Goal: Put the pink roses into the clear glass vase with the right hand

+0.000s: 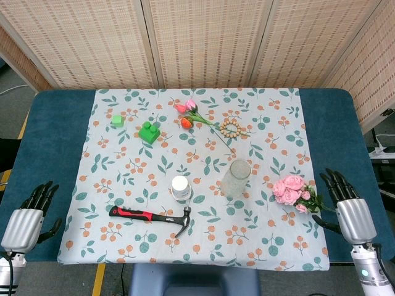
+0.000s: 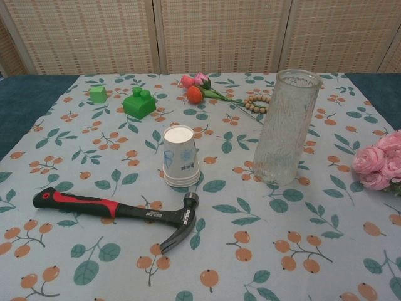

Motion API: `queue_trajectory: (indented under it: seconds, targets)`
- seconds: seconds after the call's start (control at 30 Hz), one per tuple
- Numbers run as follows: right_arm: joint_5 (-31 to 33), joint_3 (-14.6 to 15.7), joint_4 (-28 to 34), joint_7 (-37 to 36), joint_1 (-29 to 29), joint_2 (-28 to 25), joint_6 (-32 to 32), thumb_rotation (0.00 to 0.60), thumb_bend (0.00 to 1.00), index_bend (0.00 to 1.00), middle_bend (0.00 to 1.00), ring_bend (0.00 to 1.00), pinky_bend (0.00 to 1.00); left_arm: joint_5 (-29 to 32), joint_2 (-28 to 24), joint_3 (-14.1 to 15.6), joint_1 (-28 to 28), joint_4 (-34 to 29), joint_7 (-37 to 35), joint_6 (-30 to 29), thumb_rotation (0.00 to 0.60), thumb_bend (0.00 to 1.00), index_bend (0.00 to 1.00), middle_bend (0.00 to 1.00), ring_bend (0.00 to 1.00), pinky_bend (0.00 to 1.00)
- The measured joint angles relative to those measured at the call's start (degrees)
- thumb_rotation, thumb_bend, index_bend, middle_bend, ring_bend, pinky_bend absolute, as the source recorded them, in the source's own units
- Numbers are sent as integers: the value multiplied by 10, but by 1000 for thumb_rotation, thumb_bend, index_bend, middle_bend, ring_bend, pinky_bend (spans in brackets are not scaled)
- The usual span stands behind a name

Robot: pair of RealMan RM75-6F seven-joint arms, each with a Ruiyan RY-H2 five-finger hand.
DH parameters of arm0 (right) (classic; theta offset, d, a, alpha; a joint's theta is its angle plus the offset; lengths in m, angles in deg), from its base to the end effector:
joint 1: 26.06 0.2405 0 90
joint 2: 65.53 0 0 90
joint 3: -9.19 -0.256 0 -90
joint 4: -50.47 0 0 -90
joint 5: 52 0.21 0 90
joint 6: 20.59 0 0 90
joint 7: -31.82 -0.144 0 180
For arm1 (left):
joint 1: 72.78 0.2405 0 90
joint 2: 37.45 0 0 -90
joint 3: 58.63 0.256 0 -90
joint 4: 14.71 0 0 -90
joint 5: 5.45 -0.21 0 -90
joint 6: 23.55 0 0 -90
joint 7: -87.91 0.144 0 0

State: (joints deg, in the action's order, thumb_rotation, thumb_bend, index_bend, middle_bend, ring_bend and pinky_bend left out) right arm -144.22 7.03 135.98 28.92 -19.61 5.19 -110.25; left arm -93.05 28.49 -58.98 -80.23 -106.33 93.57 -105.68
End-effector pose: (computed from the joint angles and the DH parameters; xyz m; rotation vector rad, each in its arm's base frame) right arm -0.3006 -0.1867 0.1351 1.4371 -0.8298 1.0610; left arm -0.3052 0.1851 0.1356 -1.5174 -0.8662 -0.8351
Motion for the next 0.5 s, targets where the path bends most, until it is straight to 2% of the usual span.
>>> queue_trajectory:
  seconds: [0.17, 0.23, 0.27, 0.3, 0.33, 0.37, 0.4, 0.47, 0.5]
  targets:
    - [0, -2, 0, 3, 0, 1, -1, 600, 19, 29, 1, 0, 211, 1, 0, 0, 0, 0, 0, 0, 600, 370, 0, 16, 47, 286]
    - [0, -4, -1, 7, -1, 1, -4, 600, 19, 33, 78, 30, 254, 2, -1, 0, 1, 0, -1, 1, 600, 370, 0, 16, 47, 286]
    - [0, -6, -3, 12, -2, 3, -9, 600, 19, 41, 193, 123, 342, 3, -1, 0, 0, 0, -2, 1, 600, 370, 0, 16, 47, 286]
    - [0, -9, -6, 18, -3, 5, -14, 600, 19, 50, 355, 279, 485, 3, -1, 0, 0, 0, -4, 2, 600, 370, 0, 16, 47, 286]
    - [0, -12, -10, 25, -4, 9, -21, 600, 19, 57, 468, 407, 597, 4, -1, -1, 0, 1, -6, 3, 600, 370, 0, 16, 47, 286]
    - [2, -17, -16, 38, -5, 14, -29, 600, 19, 66, 645, 610, 787, 4, -1, -1, 0, 1, -8, 3, 600, 370, 0, 16, 47, 286]
    - [4, -21, -19, 50, -6, 18, -34, 600, 19, 75, 757, 730, 903, 5, -2, -1, 0, 2, -10, 4, 600, 370, 0, 16, 47, 286]
    - [13, -27, -25, 76, -8, 26, -37, 600, 11, 101, 861, 837, 989, 6, -3, -1, 0, 2, -13, 4, 600, 370, 0, 16, 47, 286]
    - [18, -28, -26, 86, -8, 28, -35, 600, 6, 116, 887, 862, 998, 7, -4, -2, 0, 2, -15, 4, 600, 371, 0, 16, 46, 286]
